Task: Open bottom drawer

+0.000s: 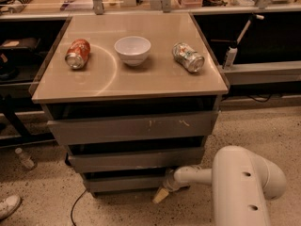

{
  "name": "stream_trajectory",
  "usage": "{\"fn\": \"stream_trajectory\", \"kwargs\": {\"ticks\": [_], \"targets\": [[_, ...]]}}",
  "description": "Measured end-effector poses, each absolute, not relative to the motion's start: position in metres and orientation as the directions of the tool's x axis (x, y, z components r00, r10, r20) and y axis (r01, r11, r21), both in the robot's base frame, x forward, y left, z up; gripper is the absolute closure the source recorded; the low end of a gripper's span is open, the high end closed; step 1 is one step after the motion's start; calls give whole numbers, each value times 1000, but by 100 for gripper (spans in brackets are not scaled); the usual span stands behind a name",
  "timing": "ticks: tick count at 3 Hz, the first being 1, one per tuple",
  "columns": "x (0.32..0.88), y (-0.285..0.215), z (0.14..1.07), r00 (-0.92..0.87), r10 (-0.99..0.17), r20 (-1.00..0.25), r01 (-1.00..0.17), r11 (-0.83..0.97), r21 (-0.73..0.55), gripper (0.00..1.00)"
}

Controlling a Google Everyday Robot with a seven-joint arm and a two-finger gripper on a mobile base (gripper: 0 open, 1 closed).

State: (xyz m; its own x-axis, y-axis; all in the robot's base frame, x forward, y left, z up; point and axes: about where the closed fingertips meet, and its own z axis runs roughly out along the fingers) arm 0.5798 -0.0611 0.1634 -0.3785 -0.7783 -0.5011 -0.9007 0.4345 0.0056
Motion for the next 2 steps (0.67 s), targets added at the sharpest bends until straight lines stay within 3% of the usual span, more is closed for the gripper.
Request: {"fn": "stream_trajectory", "kwargs": {"ticks": [2], "targets": [[581, -62, 164, -379, -778, -501, -900, 436, 2, 42]]}}
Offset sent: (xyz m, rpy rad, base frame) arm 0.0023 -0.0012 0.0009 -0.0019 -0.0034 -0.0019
